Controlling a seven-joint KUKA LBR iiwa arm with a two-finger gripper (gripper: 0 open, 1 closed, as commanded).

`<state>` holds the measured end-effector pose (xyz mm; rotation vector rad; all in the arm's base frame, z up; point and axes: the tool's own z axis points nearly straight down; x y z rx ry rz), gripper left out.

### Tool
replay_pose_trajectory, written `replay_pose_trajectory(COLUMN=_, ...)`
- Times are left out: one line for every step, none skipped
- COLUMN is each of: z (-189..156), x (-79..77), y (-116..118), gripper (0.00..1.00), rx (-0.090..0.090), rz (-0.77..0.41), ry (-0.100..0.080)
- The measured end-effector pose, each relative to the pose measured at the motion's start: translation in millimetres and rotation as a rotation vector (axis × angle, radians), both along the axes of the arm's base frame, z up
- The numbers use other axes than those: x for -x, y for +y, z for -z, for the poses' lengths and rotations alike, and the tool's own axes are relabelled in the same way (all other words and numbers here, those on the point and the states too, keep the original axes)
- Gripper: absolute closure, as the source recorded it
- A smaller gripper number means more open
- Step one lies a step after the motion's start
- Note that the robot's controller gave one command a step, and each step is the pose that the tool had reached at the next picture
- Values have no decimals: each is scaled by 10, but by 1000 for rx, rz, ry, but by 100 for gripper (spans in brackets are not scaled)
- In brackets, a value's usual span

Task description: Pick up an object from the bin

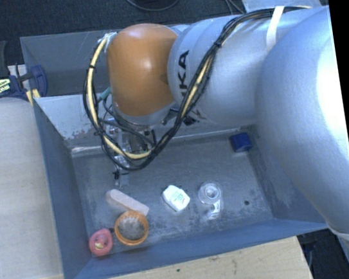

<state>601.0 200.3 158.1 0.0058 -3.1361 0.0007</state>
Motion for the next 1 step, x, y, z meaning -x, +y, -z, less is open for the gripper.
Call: replay_pose_trajectory(z=-54, x=-21, y=-11, gripper=0, rx=-1, rz=4, ry=-8)
